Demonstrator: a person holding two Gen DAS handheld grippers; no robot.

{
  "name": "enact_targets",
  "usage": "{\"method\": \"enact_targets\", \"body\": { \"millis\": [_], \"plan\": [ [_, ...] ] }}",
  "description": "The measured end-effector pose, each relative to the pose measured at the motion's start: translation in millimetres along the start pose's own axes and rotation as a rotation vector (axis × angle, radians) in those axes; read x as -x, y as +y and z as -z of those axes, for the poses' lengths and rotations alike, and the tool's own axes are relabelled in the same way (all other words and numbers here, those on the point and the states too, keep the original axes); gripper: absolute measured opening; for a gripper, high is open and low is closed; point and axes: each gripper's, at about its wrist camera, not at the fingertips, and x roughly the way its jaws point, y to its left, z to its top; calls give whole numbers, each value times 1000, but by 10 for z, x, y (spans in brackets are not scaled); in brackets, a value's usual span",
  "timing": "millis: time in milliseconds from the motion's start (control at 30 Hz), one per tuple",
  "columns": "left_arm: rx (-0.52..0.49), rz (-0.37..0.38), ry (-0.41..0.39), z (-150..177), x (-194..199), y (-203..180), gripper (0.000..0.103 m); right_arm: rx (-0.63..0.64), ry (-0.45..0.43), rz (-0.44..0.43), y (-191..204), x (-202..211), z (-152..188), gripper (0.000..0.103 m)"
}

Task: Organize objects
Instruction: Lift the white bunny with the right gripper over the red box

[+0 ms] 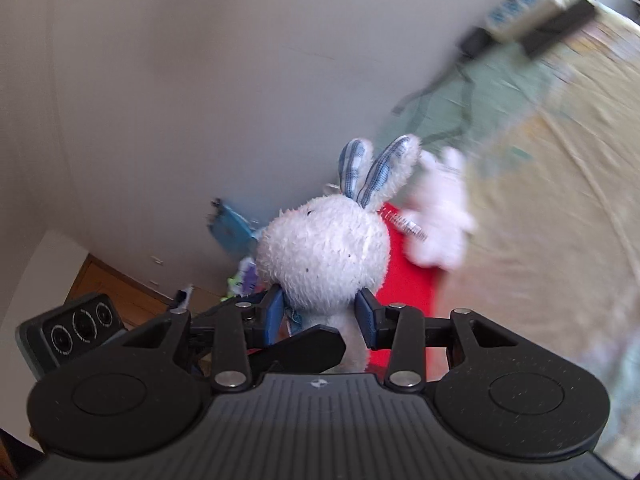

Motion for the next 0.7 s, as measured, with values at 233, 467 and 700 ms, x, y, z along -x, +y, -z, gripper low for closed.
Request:
{"method": "enact_targets", "body": {
  "millis": [233,467,700],
  "plan": [
    [15,-100,-80,37,516,544,92,69,55,-53,458,-625,89,42],
    [89,-207,-79,184,754,1205,92,100,121,-62,741,-1381,253,42],
    [163,-304,-42,431,876,1828,92,34,218,-71,754,-2062,402,42]
  ]
}}
